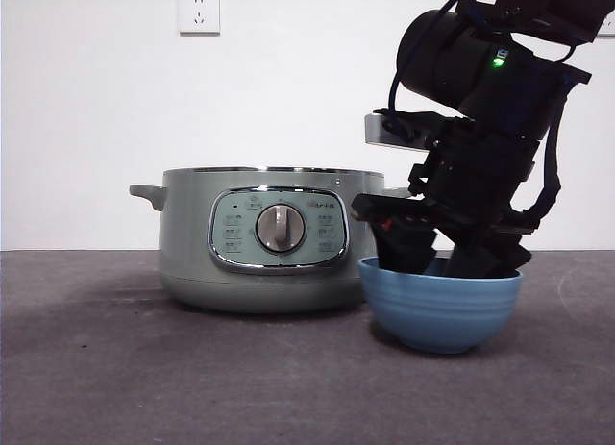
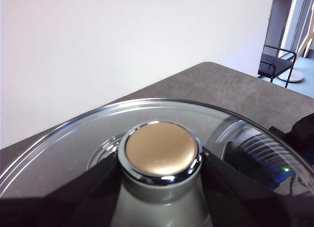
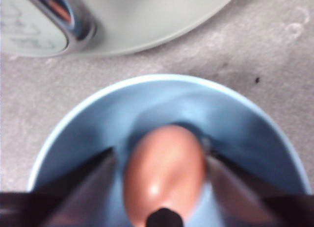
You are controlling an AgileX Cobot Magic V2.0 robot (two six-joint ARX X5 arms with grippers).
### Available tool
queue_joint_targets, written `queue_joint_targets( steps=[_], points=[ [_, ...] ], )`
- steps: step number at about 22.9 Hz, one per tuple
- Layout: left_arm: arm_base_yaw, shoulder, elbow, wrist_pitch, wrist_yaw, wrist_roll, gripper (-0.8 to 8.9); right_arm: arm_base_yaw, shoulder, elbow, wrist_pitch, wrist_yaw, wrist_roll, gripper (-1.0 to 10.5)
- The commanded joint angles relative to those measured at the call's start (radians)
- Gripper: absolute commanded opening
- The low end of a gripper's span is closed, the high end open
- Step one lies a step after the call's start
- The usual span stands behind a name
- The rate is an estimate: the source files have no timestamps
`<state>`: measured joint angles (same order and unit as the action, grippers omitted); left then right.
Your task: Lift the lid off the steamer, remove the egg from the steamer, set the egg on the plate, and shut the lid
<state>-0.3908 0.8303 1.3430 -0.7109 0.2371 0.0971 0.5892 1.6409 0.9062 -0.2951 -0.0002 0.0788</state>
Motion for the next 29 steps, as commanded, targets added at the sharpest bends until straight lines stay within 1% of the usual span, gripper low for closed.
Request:
queue_joint_targets(
  steps=[1, 6, 9, 11, 14, 17, 20, 23, 29],
  points=[
    [0.000, 0.000, 0.018, 0.050, 0.001, 0.012, -0.08, 0.003, -0.018, -0.005, 0.000, -0.002, 0.000, 4.5],
    [0.000, 0.034, 0.018, 0.052, 0.002, 0.012, -0.08, 0.003, -0.152, -0.004, -0.008, -0.001, 0.001, 4.5],
    [0.000, 0.070, 0.018, 0.068, 0.002, 0.017, -0.08, 0.003, -0.306, -0.003, -0.037, -0.001, 0.003, 4.5],
    [0.000, 0.106, 0.018, 0.102, 0.005, 0.036, -0.08, 0.003, -0.429, -0.003, -0.056, 0.000, 0.005, 4.5],
    [-0.002, 0.189, 0.018, 0.163, 0.058, 0.038, -0.08, 0.003, -0.625, -0.002, -0.089, 0.003, 0.018, 4.5],
    [-0.002, 0.291, 0.018, 0.212, 0.086, 0.038, -0.08, 0.003, -0.782, 0.000, -0.130, 0.005, 0.034, 4.5],
    [-0.016, 0.407, 0.018, 0.286, 0.086, 0.038, -0.08, 0.003, -0.906, 0.000, -0.179, 0.010, 0.044, 4.4],
    [-0.029, 0.496, 0.018, 0.377, 0.082, 0.039, -0.08, 0.003, -0.972, 0.000, -0.212, 0.010, 0.048, 4.4],
    [-0.042, 0.633, 0.018, 0.520, 0.079, 0.038, -0.08, 0.003, -1.023, 0.000, -0.233, 0.010, 0.056, 4.4]
  ],
)
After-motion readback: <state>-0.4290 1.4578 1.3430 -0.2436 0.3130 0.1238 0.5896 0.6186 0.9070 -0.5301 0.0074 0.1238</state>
